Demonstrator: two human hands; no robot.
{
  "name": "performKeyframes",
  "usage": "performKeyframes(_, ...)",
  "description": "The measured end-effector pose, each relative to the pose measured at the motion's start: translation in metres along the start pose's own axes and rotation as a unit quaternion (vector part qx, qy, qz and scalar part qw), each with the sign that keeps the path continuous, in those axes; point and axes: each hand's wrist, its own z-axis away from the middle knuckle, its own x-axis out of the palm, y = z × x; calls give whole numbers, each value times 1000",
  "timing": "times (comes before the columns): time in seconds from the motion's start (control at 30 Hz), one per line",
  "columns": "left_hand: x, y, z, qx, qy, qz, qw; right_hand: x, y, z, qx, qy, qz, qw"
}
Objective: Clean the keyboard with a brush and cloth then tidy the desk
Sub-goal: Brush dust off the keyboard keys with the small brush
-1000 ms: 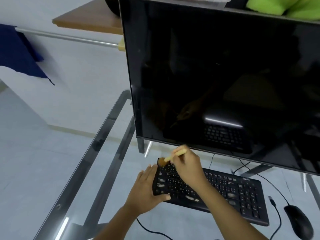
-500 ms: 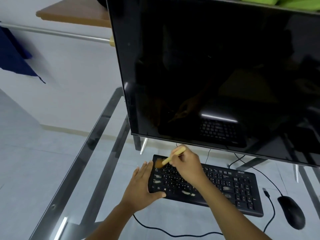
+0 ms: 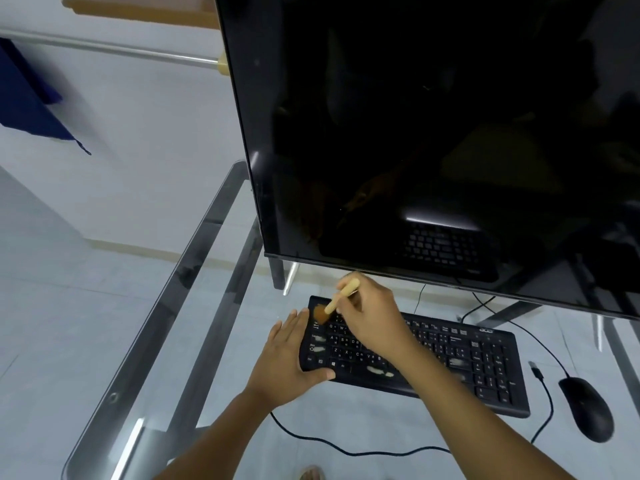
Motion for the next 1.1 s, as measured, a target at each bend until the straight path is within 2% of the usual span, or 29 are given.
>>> performKeyframes(0.07, 0, -1, 0, 1, 1, -2, 1000, 4, 3, 1, -14, -5, 46, 999)
performKeyframes(0.17, 2, -2, -1, 2, -1, 0, 1000, 2, 8, 0, -12, 72, 42, 996)
performKeyframes(0.27, 2, -3, -1, 5, 0, -2, 1000, 1, 7, 4, -17, -9, 24, 1000)
performKeyframes(0.3, 2, -4, -1, 6, -3, -3, 1000, 1, 8, 5, -14, -7, 31, 999)
performKeyframes(0.4, 2, -6, -2, 16, -26, -3, 1000, -6, 13, 8, 5, 101, -1, 995)
performKeyframes(0.47, 1, -7, -1, 18, -34, -4, 999, -7, 12, 12, 26, 73, -64, 995)
performKeyframes(0.53, 1, -8, -1, 15, -35, -5, 999, -1, 11, 20, 28, 19, -59, 998)
performKeyframes(0.6, 3, -7, -1, 15, -36, -6, 999, 4, 14, 24, 17, 80, -37, 996)
performKeyframes(0.67, 3, -8, -3, 17, -36, -12, 999, 5, 17, 26, 33, 122, -68, 990)
performKeyframes(0.73, 3, -9, -2, 17, -38, -18, 999, 6, 15, 27, 53, 58, -91, 993)
performKeyframes(0.77, 2, -9, -2, 18, -38, -19, 999, 6, 14, 27, 53, 35, -64, 996)
performKeyframes(0.83, 2, -9, -1, 19, -36, -21, 999, 0, 14, 24, 40, 96, -17, 994)
performKeyframes(0.87, 2, -9, -1, 20, -36, -20, 999, -5, 15, 22, 35, 137, -23, 990)
performKeyframes(0.9, 2, -9, -1, 20, -35, -19, 999, -9, 17, 21, 34, 146, -34, 988)
performKeyframes(0.93, 2, -8, -1, 19, -34, -19, 999, -14, 15, 21, 46, 128, -57, 989)
performKeyframes(0.97, 2, -8, -1, 18, -32, -19, 999, -15, 14, 21, 70, 78, -71, 992)
performKeyframes(1.0, 3, -8, -1, 17, -29, -20, 999, -16, 15, 22, 87, 28, -67, 994)
performKeyframes(1.03, 3, -8, -1, 16, -25, -19, 999, -15, 17, 23, 91, 15, -39, 995)
performKeyframes(1.1, 5, -7, -1, 15, -22, -13, 1000, -18, 20, 25, 83, 88, 2, 993)
